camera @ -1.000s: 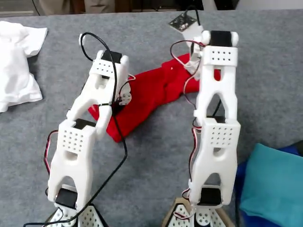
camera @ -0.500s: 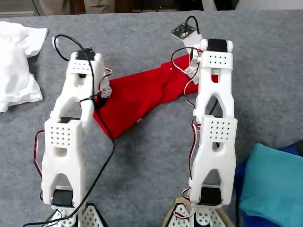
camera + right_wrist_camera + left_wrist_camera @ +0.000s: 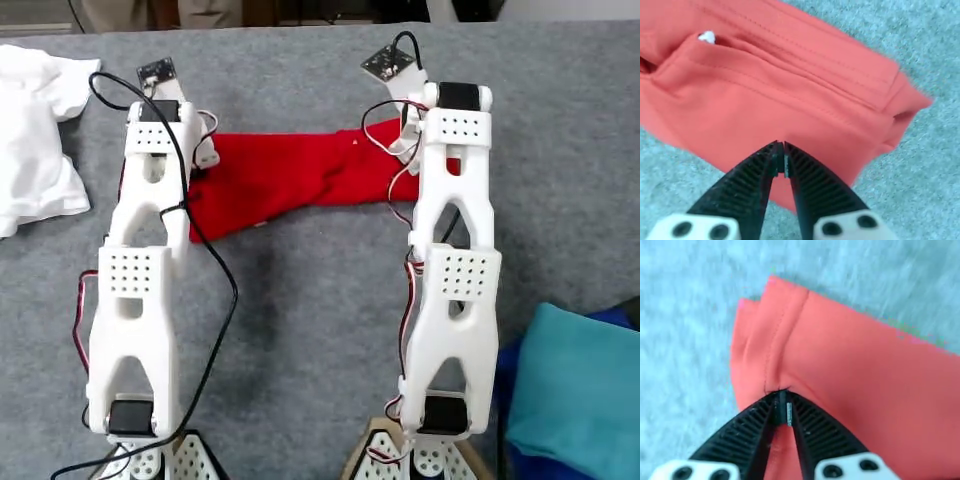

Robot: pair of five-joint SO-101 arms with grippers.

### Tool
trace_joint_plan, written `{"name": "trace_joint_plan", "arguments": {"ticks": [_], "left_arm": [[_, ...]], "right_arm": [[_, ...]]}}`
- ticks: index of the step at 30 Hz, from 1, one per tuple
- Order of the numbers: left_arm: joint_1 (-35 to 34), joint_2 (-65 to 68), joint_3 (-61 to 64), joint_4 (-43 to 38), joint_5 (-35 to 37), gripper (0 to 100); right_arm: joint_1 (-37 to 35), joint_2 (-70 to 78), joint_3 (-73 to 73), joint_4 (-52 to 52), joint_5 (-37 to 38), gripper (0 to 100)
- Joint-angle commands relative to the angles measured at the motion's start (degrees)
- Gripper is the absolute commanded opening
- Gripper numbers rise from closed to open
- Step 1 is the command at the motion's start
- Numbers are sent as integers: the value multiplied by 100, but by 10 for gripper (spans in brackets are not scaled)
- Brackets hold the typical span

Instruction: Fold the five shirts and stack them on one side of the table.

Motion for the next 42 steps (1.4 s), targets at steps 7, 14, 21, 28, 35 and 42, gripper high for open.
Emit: {"name": "trace_joint_plan", "arguments": {"ticks": [7, 14, 21, 28, 35, 42], "left_arm": [[-123, 277, -1864, -53, 0, 22], [-105, 171, -3103, 2119, -141, 21], [0, -1314, -352, 2119, -475, 45], [343, -3662, 3349, 2040, -360, 78], [53, -3996, 4070, 2013, 325, 169], [79, -3275, 4062, 1116, 334, 168]], "right_arm": [[75, -22, -374, -114, 62, 30], [75, -13, -365, -114, 62, 30], [75, -13, -365, -114, 62, 30], [84, -13, -374, -114, 62, 30], [48, -13, -365, -114, 62, 30], [48, -13, -356, -114, 62, 30]]}}
